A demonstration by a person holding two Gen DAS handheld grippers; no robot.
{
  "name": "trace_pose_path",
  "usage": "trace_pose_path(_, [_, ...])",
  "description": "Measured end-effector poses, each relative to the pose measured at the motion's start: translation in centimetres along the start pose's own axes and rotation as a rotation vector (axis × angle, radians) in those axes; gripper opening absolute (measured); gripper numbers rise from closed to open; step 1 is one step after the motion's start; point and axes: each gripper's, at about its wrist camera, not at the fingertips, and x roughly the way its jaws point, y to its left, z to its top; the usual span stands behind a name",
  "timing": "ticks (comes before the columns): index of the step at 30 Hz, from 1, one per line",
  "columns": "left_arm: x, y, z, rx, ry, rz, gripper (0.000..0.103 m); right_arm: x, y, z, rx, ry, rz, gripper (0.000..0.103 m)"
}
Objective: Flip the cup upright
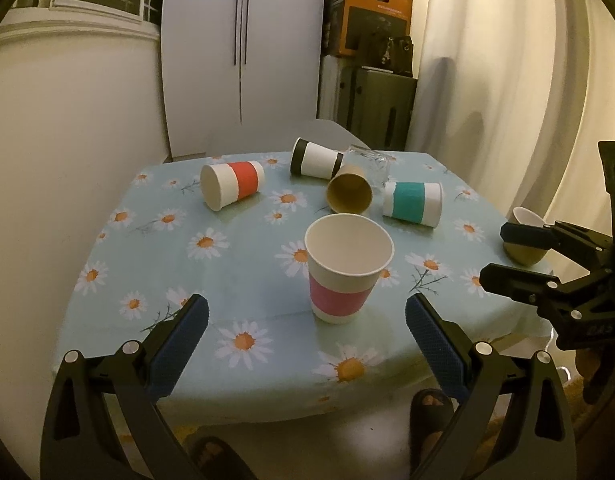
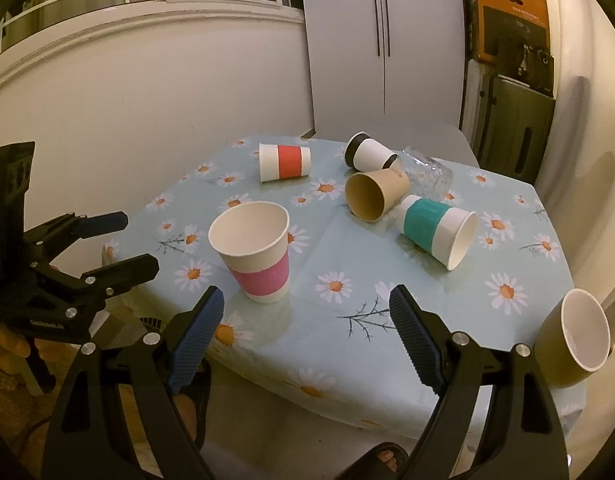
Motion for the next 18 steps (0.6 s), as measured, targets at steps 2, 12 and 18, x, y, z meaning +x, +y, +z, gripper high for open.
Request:
trace_pose_path(2, [-0.17, -0.02, 0.03, 0.002, -0.004, -0.003, 0.096, 0.11, -0.05, -0.02, 0.000, 0.001, -0.003, 0.084])
trace_pose_path(12, [-0.11, -0.37, -0.17, 0.016, 0.001, -0.018, 0.096, 0.24, 0.17, -0.09, -0.021, -0.001, -0.029, 0.094])
trace_pose_path(18, [0.22, -0.59, -0.16, 0.027, 0.010, -0.022, 0.096, 0.20, 0.01, 0.10, -0.018, 0.000, -0.040, 0.096])
